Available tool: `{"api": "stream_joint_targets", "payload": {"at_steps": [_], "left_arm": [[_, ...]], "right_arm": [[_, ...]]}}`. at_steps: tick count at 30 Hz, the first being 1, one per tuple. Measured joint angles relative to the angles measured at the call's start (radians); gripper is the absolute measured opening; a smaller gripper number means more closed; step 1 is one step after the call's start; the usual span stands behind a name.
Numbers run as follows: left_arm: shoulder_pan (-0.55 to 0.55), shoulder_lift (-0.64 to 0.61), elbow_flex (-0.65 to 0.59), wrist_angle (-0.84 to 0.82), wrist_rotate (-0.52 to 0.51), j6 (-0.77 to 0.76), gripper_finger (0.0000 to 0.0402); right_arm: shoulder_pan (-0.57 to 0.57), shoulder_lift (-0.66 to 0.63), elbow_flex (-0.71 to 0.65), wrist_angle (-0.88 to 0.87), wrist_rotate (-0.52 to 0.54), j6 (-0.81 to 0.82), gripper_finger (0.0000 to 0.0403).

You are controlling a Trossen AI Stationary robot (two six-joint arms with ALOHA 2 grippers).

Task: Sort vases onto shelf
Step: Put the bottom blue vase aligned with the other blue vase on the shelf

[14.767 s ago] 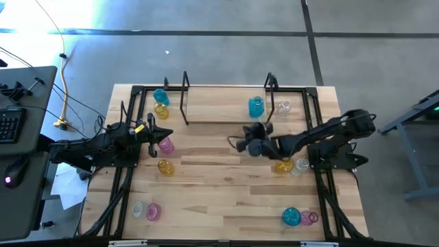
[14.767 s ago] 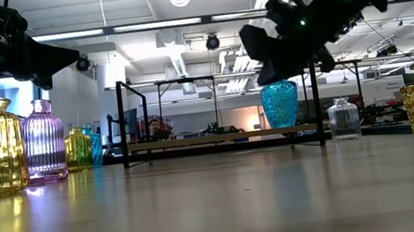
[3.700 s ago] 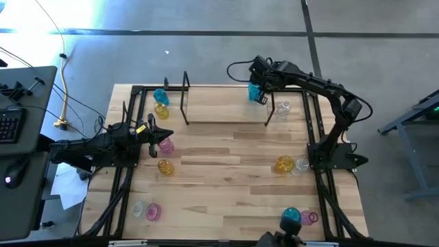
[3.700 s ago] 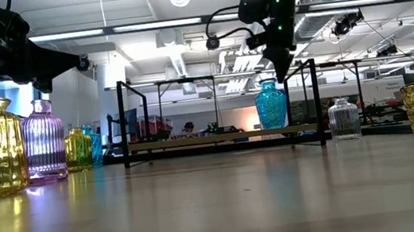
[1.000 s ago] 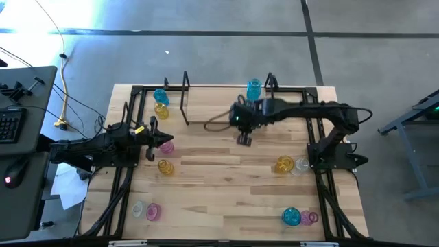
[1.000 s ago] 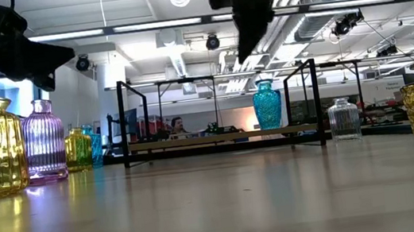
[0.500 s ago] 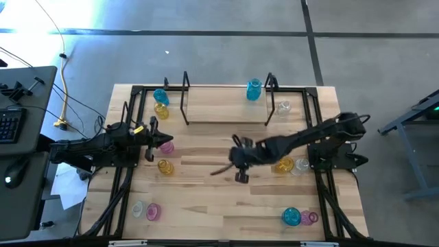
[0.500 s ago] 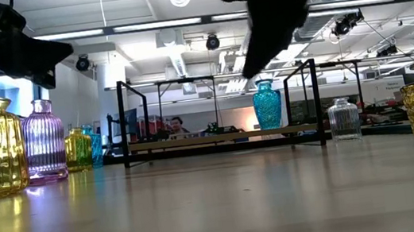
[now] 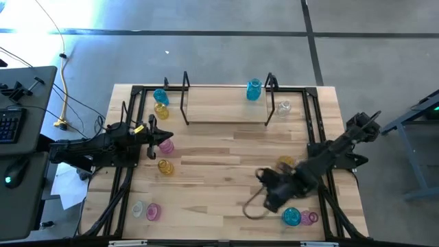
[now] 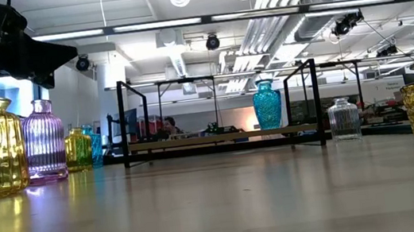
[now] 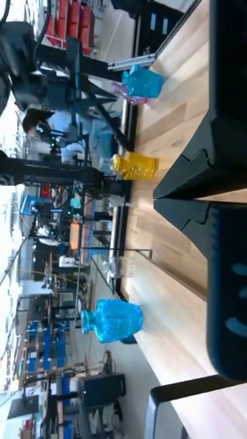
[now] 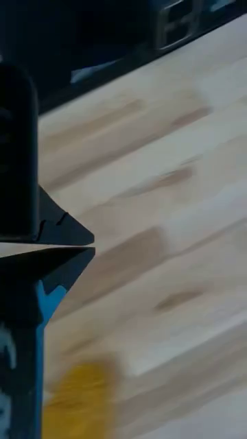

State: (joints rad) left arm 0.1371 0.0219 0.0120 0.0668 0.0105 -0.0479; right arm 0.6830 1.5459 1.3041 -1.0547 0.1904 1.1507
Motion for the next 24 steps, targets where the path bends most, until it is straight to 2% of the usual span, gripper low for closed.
{"api": "stream_joint_targets", "payload": {"at_steps": [5, 11, 15, 18, 24], "left_arm": [[0.000, 0.002, 0.000, -0.001, -0.001, 0.000, 0.0000], [0.000, 0.002, 0.000, -0.001, -0.004, 0.000, 0.0000], [0.000, 0.002, 0.000, -0.003, -0.004, -0.015, 0.0000], [0.000, 0.002, 0.000, -0.016, -0.004, -0.030, 0.0000], [0.000, 0.002, 0.000, -0.053, -0.004, -0.058, 0.0000]], "right_arm": [[0.120, 0.000, 0.082, -0.129, -0.046, 0.222, 0.0036], [0.211, 0.023, 0.101, -0.141, -0.117, 0.416, 0.0139], [0.237, 0.060, 0.101, -0.140, -0.189, 0.463, 0.0202], [0.243, 0.090, 0.101, -0.135, -0.229, 0.465, 0.0233], [0.243, 0.141, 0.101, -0.121, -0.270, 0.446, 0.0250]]}}
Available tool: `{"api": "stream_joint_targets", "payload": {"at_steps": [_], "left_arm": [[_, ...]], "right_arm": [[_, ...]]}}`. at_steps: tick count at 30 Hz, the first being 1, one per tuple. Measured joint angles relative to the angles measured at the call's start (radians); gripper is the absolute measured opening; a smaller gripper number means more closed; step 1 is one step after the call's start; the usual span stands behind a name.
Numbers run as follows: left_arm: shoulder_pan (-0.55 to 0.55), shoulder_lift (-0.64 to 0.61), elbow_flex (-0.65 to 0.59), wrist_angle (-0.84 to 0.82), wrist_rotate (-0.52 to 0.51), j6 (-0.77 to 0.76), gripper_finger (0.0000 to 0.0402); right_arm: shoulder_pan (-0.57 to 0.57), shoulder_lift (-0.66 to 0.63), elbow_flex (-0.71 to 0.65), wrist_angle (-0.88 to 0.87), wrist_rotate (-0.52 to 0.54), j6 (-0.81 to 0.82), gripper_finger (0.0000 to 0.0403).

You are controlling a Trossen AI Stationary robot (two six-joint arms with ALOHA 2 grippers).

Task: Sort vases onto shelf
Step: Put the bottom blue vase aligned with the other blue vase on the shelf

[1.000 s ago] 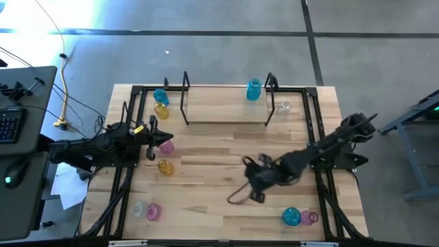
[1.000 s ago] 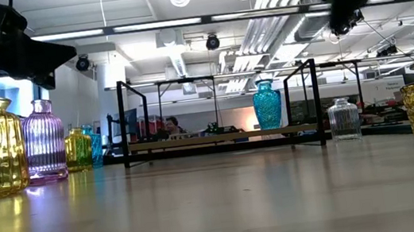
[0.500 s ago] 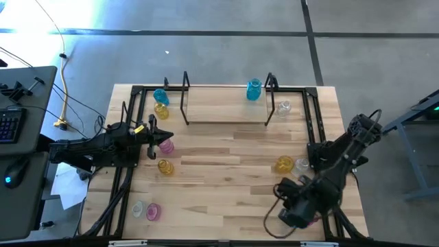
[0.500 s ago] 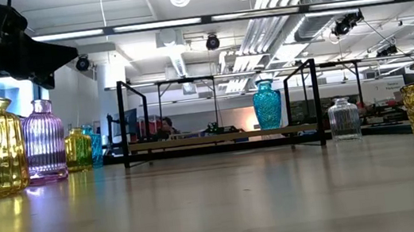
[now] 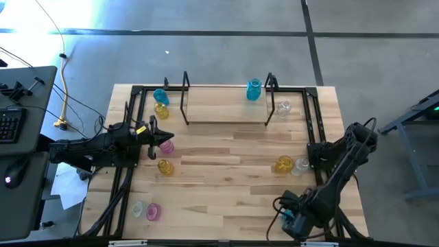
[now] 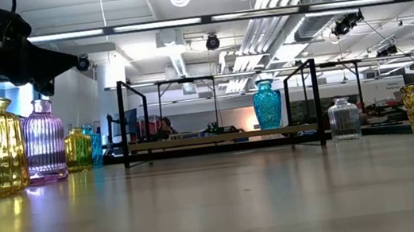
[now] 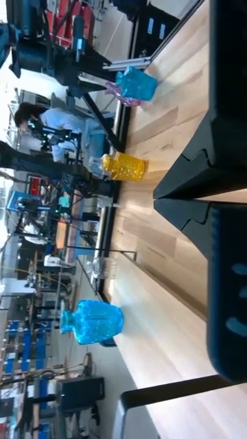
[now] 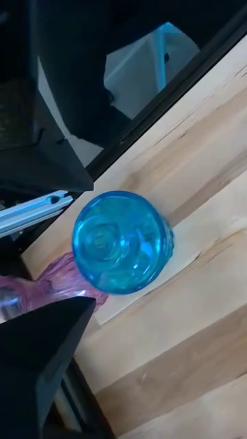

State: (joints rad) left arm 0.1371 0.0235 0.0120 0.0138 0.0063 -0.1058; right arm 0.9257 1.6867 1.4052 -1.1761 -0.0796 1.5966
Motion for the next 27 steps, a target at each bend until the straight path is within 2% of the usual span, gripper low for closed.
{"api": "stream_joint_targets", "payload": {"at_steps": [22, 27], "left_arm": [[0.000, 0.035, 0.000, -0.001, 0.000, -0.025, 0.0000], [0.000, 0.035, 0.000, 0.000, 0.000, -0.025, 0.0000]], "right_arm": [[0.000, 0.098, 0.000, -0.014, -0.003, 0.000, 0.0249], [0.000, 0.098, 0.000, -0.006, -0.003, 0.000, 0.0228]]}}
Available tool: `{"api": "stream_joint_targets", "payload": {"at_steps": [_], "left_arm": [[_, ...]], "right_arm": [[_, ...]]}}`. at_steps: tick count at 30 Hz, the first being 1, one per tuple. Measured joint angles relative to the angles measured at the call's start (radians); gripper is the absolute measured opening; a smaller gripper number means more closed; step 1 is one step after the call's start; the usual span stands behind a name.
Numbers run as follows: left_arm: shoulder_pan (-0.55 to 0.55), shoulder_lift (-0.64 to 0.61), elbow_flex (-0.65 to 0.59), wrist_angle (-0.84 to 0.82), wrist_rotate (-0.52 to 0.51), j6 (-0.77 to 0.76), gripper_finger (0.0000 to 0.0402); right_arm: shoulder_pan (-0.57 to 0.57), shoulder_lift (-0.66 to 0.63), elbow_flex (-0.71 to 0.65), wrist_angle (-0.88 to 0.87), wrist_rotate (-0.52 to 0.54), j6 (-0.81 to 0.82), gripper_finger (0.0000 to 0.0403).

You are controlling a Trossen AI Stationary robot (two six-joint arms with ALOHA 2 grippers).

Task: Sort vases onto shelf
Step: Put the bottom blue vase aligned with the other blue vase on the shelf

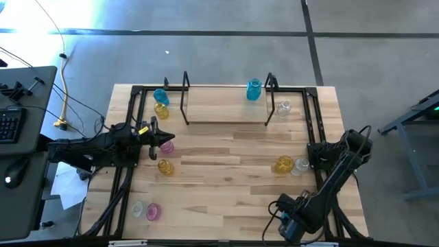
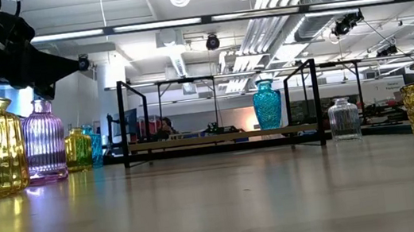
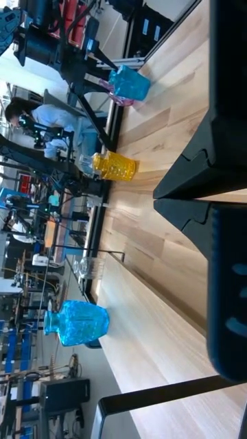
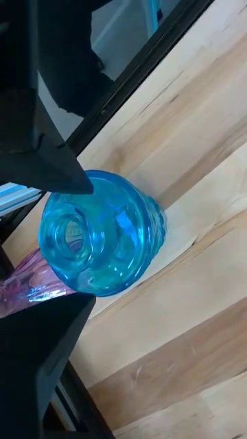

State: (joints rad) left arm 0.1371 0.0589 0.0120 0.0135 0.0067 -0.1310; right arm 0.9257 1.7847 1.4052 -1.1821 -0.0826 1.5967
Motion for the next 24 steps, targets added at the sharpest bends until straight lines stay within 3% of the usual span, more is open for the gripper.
{"api": "stream_joint_targets", "payload": {"at_steps": [9, 24], "left_arm": [[0.000, 0.000, 0.000, 0.000, 0.000, -0.008, 0.0000], [0.000, 0.000, 0.000, 0.002, 0.000, -0.016, 0.0000]], "right_arm": [[0.000, 0.000, 0.000, 0.015, 0.021, 0.003, 0.0171], [0.000, 0.000, 0.000, 0.010, 0.022, 0.000, 0.0173]]}}
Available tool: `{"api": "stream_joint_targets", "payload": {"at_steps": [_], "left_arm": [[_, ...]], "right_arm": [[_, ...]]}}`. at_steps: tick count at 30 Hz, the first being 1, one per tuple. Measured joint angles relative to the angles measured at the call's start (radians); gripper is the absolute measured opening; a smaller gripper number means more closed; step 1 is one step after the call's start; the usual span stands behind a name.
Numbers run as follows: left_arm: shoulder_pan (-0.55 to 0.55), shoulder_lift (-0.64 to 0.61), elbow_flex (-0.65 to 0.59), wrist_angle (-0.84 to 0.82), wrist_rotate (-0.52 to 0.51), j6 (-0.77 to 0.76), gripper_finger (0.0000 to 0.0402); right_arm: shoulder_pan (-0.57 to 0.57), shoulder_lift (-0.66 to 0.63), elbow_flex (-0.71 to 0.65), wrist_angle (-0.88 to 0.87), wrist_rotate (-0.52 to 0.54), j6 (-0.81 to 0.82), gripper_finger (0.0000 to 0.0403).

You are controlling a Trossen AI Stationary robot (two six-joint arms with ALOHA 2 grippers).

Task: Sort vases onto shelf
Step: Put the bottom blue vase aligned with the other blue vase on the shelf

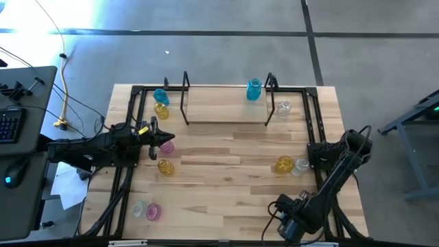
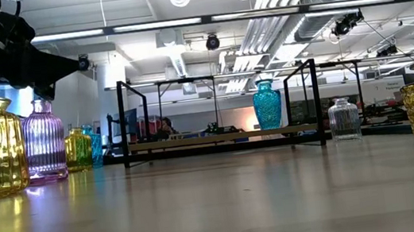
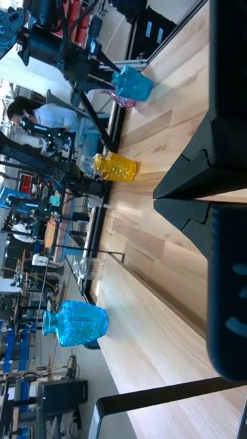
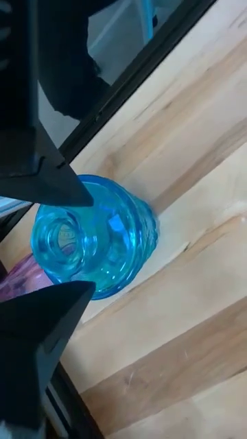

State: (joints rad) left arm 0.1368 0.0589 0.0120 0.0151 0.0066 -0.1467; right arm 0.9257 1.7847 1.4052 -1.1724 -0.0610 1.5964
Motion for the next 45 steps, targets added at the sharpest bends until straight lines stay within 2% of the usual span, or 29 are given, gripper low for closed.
{"api": "stream_joint_targets", "payload": {"at_steps": [8, 12, 19, 28, 35, 45], "left_arm": [[0.000, 0.000, 0.000, 0.000, 0.000, 0.000, 0.0000], [0.000, 0.000, 0.000, 0.000, 0.000, 0.000, 0.0000], [0.000, 0.000, 0.000, 0.000, 0.000, 0.000, 0.0000], [0.000, 0.000, 0.000, 0.000, 0.000, -0.006, 0.0000], [0.000, 0.000, 0.000, 0.000, 0.000, -0.007, 0.0000], [0.000, 0.000, 0.000, 0.000, 0.000, -0.008, 0.0000]], "right_arm": [[0.004, 0.000, 0.000, -0.007, -0.041, -0.005, 0.0229], [0.015, 0.000, 0.000, -0.006, -0.036, -0.002, 0.0237], [0.031, 0.000, 0.000, -0.006, 0.015, 0.003, 0.0204], [0.031, 0.003, 0.000, -0.006, 0.017, -0.006, 0.0159], [0.031, 0.001, 0.000, -0.013, 0.022, -0.034, 0.0108], [-0.004, 0.001, 0.001, -0.015, 0.021, -0.112, 0.0111]]}}
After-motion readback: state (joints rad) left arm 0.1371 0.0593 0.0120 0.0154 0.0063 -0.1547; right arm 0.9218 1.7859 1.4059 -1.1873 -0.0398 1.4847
